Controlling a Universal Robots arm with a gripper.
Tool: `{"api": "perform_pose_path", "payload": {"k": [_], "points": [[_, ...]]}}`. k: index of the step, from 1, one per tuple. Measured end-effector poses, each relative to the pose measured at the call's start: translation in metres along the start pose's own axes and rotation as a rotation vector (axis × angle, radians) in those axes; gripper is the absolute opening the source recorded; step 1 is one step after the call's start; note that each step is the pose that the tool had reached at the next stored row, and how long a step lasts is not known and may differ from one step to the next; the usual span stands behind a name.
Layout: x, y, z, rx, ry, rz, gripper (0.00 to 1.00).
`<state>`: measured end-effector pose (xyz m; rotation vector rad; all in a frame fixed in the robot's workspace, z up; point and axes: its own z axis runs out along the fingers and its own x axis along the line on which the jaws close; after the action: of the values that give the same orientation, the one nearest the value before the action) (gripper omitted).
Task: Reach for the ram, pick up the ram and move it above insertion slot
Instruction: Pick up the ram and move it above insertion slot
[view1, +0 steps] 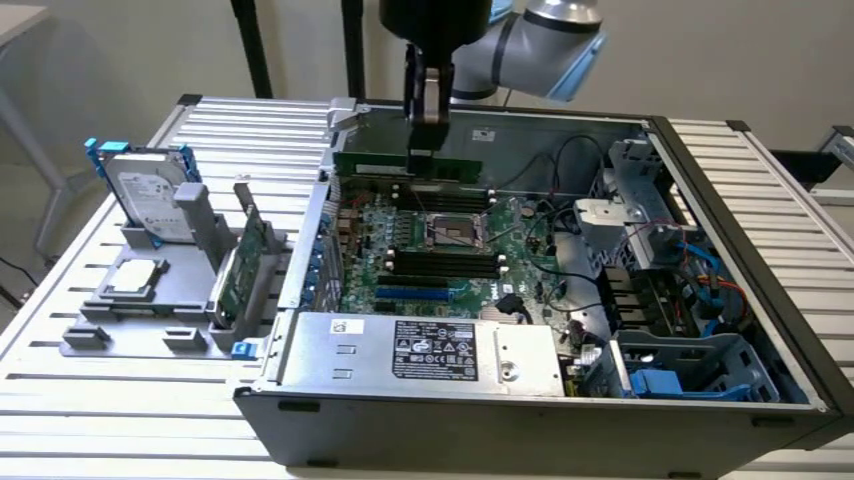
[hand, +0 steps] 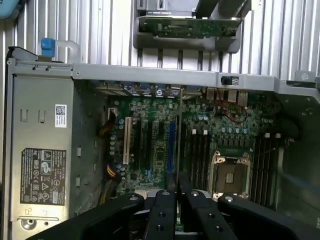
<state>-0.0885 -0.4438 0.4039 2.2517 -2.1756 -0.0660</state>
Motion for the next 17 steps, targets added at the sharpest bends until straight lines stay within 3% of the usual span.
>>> {"api": "perform_pose_path", "payload": {"k": [10, 17], "points": [[-0.009, -0.0325, 0.0050, 0.0052, 0.0003, 0.000, 0.14], [-0.011, -0.0413, 0.0078, 0.0200, -0.0025, 0.001, 0.14]]}}
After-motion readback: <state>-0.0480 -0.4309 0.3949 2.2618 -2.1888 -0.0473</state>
